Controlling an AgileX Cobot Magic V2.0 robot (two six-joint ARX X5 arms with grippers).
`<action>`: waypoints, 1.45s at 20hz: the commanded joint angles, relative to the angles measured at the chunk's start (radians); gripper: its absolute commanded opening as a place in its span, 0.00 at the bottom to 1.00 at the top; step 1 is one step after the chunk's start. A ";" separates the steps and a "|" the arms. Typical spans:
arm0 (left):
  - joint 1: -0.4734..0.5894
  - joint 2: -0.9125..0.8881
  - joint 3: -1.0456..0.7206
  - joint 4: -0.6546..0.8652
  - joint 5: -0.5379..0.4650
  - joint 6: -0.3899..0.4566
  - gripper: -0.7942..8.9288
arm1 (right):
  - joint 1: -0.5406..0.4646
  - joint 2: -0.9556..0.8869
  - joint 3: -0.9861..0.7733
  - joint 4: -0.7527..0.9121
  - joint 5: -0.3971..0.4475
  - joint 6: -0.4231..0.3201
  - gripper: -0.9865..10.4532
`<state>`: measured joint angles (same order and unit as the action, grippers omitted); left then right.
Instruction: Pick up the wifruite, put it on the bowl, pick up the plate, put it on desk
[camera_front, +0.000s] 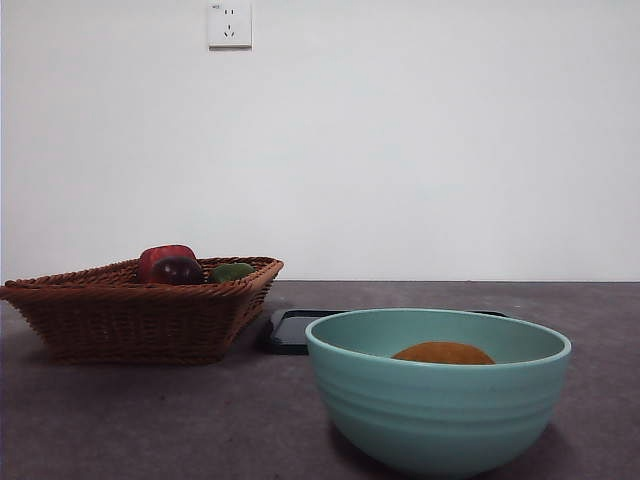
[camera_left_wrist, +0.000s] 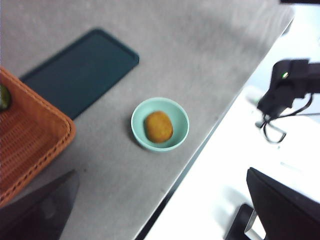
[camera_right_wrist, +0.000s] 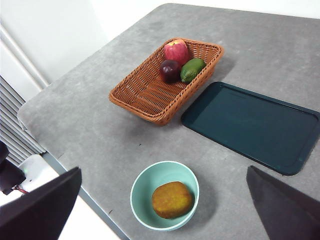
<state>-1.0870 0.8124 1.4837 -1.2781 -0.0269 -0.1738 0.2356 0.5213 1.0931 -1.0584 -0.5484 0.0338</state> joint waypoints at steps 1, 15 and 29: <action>-0.011 -0.113 -0.060 0.050 -0.003 0.006 0.63 | 0.005 0.005 0.020 -0.001 -0.002 0.007 0.61; -0.011 -0.486 -0.439 0.201 -0.057 -0.014 0.63 | 0.005 0.005 0.020 -0.008 0.000 0.027 0.61; -0.011 -0.487 -0.438 0.202 -0.057 0.001 0.63 | 0.024 0.209 0.020 0.033 -0.039 0.138 0.61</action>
<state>-1.0870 0.3248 1.0370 -1.0912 -0.0799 -0.1886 0.2531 0.7185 1.0931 -1.0351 -0.5827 0.1619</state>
